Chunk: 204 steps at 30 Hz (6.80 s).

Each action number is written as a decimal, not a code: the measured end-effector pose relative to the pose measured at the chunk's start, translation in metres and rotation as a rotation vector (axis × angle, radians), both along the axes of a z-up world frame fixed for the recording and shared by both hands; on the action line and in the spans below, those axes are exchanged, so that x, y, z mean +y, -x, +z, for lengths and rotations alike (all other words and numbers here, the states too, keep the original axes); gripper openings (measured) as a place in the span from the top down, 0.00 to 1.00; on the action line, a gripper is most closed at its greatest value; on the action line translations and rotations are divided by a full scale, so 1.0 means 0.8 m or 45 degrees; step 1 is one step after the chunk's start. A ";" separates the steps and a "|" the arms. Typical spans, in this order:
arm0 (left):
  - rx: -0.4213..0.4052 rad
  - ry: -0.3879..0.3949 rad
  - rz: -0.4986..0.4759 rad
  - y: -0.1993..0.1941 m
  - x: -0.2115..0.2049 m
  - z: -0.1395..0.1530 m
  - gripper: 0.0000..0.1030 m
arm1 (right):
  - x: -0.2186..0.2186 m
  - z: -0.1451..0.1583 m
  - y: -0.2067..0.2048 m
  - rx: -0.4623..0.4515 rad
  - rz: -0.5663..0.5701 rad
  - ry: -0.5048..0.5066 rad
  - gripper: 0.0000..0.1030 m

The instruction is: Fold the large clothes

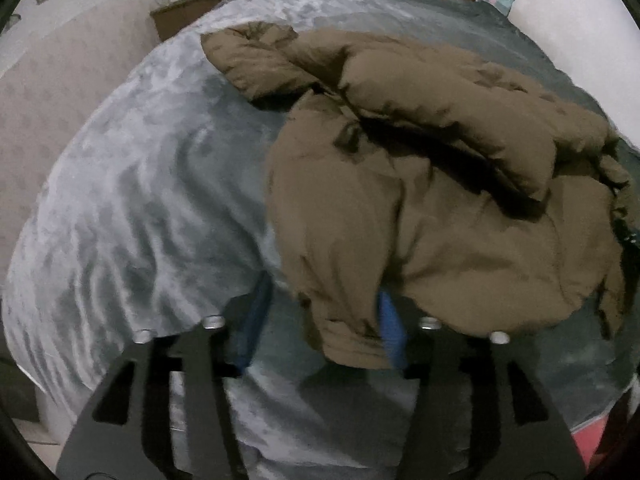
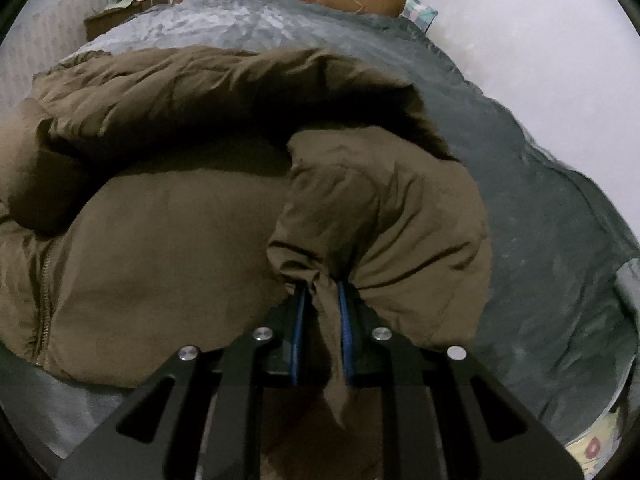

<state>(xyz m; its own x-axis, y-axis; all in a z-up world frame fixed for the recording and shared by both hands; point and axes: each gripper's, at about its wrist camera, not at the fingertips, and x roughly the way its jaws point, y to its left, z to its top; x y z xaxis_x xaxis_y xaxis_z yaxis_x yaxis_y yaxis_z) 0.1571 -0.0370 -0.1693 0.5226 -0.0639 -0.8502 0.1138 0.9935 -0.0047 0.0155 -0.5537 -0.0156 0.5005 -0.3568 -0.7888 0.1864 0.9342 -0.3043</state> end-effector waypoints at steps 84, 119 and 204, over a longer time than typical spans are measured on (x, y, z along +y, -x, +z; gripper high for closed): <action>-0.083 0.059 -0.192 -0.411 0.034 0.104 0.20 | -0.081 0.043 -0.398 -0.108 0.148 -0.440 0.73; -0.052 -0.248 0.074 -0.315 0.126 0.079 0.07 | -0.112 0.023 -0.282 0.088 0.116 -0.125 0.31; -0.001 -0.215 0.027 -0.258 0.091 0.090 0.07 | -0.355 -0.015 -0.131 0.069 -0.408 -0.131 0.60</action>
